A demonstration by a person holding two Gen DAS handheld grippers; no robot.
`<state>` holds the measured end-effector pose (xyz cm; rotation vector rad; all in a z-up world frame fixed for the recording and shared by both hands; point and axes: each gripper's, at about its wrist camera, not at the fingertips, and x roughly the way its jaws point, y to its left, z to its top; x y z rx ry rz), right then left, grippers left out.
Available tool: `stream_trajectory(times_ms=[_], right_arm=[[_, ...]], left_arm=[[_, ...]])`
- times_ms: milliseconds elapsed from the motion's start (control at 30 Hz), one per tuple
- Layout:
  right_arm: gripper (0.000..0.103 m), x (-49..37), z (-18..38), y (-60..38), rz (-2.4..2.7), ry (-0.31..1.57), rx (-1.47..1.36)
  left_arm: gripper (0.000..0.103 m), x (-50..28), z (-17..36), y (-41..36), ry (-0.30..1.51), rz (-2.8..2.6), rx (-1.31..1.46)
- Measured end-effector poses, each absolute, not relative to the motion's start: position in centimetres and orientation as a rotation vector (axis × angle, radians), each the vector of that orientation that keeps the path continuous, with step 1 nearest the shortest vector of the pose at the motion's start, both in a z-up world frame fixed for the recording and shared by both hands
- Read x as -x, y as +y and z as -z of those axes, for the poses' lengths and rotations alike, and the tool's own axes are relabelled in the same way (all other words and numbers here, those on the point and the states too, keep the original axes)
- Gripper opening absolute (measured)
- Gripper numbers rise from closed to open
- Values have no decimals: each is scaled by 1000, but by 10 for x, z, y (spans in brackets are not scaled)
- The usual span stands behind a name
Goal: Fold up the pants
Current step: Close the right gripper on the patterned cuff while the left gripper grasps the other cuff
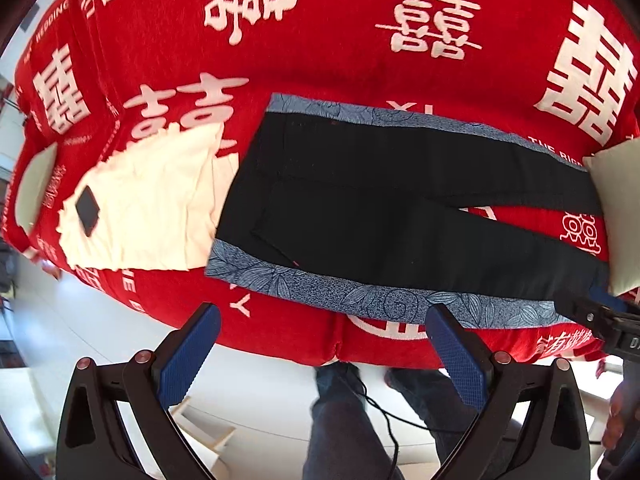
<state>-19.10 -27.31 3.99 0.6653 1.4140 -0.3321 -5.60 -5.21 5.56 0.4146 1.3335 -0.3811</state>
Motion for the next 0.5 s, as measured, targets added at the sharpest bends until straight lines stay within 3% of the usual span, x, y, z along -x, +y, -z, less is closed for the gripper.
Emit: stream_trajectory(times_ms=[333, 400, 433, 467, 500], right_arm=[[103, 217, 80, -256, 199, 1242, -1257], [98, 224, 102, -245, 206, 1218, -1306], [90, 230, 114, -237, 206, 1199, -1341], [75, 234, 121, -234, 205, 1191, -1363], [71, 237, 130, -229, 207, 1187, -1382]], left_arm=[[103, 7, 65, 4, 1473, 384, -163], [102, 3, 89, 13, 1502, 391, -132], [102, 1, 102, 19, 1523, 402, -101], [100, 0, 110, 22, 1534, 414, -78], [96, -1, 119, 25, 1542, 429, -60]])
